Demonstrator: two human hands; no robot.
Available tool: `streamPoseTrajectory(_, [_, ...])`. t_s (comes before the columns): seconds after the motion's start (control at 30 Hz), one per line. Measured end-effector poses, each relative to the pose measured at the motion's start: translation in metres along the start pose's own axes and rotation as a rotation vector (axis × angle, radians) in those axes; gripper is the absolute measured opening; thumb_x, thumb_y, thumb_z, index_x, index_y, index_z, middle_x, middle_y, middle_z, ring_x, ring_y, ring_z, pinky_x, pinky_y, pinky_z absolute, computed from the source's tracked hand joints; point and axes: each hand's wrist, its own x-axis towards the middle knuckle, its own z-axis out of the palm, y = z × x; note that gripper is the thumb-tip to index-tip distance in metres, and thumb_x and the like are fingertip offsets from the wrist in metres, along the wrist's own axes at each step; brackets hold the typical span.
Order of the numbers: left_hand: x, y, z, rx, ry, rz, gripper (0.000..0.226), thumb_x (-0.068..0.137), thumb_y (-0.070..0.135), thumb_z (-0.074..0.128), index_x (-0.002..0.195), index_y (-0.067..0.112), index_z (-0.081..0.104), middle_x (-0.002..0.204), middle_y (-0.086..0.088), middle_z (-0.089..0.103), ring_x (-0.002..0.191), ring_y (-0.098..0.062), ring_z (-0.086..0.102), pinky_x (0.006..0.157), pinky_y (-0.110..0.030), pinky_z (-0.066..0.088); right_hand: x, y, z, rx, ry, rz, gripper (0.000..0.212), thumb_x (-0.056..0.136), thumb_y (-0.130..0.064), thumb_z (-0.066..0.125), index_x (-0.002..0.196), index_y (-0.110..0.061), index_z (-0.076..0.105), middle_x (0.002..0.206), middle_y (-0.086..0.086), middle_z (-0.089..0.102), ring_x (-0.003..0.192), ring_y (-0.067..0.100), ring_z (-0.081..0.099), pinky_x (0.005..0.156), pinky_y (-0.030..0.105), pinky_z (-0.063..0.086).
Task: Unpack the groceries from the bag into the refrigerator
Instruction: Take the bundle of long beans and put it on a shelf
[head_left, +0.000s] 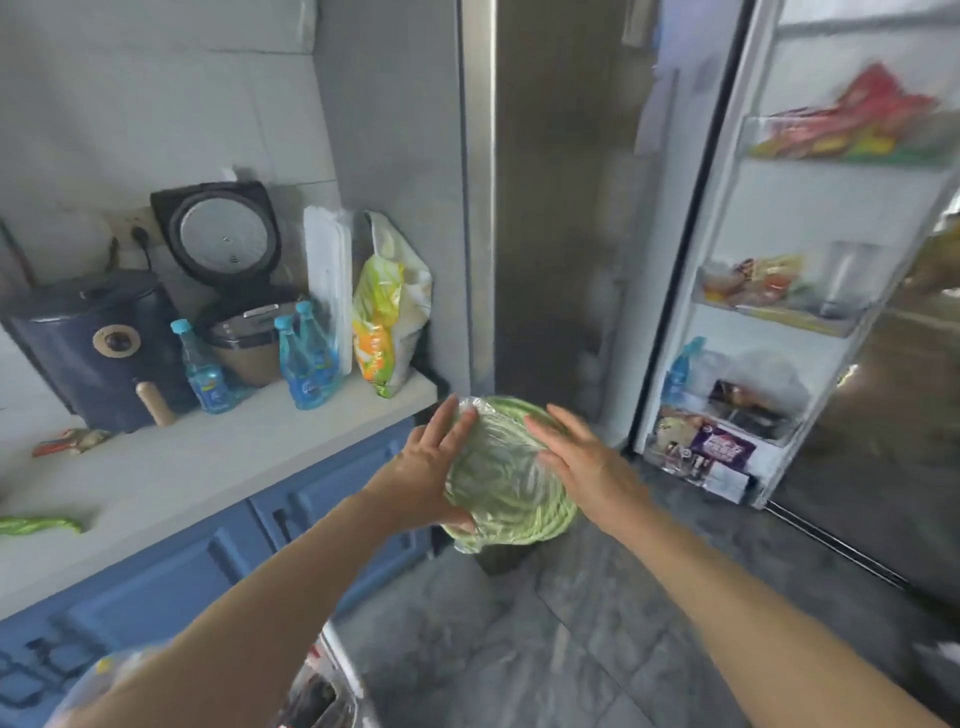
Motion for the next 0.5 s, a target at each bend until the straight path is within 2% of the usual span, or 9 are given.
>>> streamPoseTrajectory(0.07, [0.039, 0.039, -0.002, 0.009, 0.002, 0.029, 0.136, 0.059, 0.048, 0.085, 0.144, 0.044, -0.021, 0.151, 0.017, -0.031, 0.144, -0.034, 0.008, 0.112, -0.050, 0.030, -0.006, 0.033, -0.037, -0.020, -0.025, 0.026, 0.059, 0.093, -0.042, 0.055, 0.147, -0.036, 0.032, 0.160, -0.004, 0.013, 0.128, 0.021, 0.048, 0.099, 0.038, 0.045])
streamPoseTrajectory(0.13, [0.075, 0.078, -0.004, 0.029, 0.014, 0.064, 0.135, 0.061, 0.048, 0.084, 0.143, 0.043, -0.023, 0.151, 0.016, -0.032, 0.143, -0.035, 0.009, 0.111, -0.051, 0.031, -0.010, 0.067, -0.072, -0.038, -0.065, 0.045, 0.085, 0.081, -0.048, 0.069, 0.150, -0.035, 0.021, 0.161, -0.006, 0.000, 0.138, 0.021, 0.034, 0.107, 0.041, 0.038])
streamPoseTrajectory(0.2, [0.107, 0.114, -0.006, 0.048, 0.035, 0.109, 0.133, 0.062, 0.047, 0.083, 0.144, 0.041, -0.021, 0.152, 0.015, -0.031, 0.141, -0.033, 0.013, 0.110, -0.049, 0.032, -0.011, 0.099, -0.102, -0.072, -0.084, 0.076, 0.099, 0.075, -0.041, 0.077, 0.152, -0.035, 0.015, 0.160, -0.008, -0.007, 0.142, 0.021, 0.026, 0.111, 0.041, 0.033])
streamPoseTrajectory(0.33, [0.166, 0.169, -0.007, 0.066, 0.028, 0.135, 0.135, 0.059, 0.048, 0.084, 0.147, 0.036, -0.018, 0.154, 0.015, -0.026, 0.138, -0.028, 0.017, 0.107, -0.045, 0.036, -0.003, 0.156, -0.145, -0.076, -0.049, 0.118, 0.098, 0.076, -0.024, 0.079, 0.152, -0.033, 0.016, 0.160, -0.006, -0.006, 0.144, 0.023, 0.022, 0.113, 0.045, 0.030])
streamPoseTrajectory(0.5, [0.246, 0.212, -0.002, 0.076, -0.008, 0.179, 0.136, 0.057, 0.046, 0.086, 0.148, 0.036, -0.015, 0.155, 0.014, -0.024, 0.140, -0.030, 0.015, 0.107, -0.047, 0.035, 0.024, 0.231, -0.178, -0.085, -0.004, 0.158, 0.085, 0.083, -0.017, 0.072, 0.150, -0.032, 0.023, 0.160, 0.000, 0.000, 0.143, 0.025, 0.024, 0.112, 0.039, 0.028])
